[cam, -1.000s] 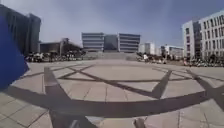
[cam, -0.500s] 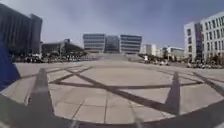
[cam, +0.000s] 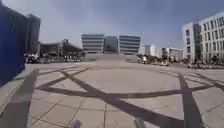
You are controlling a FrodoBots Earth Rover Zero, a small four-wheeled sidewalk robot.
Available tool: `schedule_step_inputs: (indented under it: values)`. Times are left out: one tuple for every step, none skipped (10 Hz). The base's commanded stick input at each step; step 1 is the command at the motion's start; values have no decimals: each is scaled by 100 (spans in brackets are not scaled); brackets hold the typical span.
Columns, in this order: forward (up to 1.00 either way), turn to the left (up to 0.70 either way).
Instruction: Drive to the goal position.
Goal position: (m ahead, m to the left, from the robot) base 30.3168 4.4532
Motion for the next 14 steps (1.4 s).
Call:
schedule_step_inputs:
  values:
    - [100, -40]
    - [100, -40]
    - [100, -40]
    - [100, -40]
    - [100, -40]
    - [100, -40]
    - [100, -39]
    - [100, -37]
    - [100, -37]
    - [100, -35]
    - [100, -34]
    - [100, -1]
    - [100, 0]
    - [100, 5]
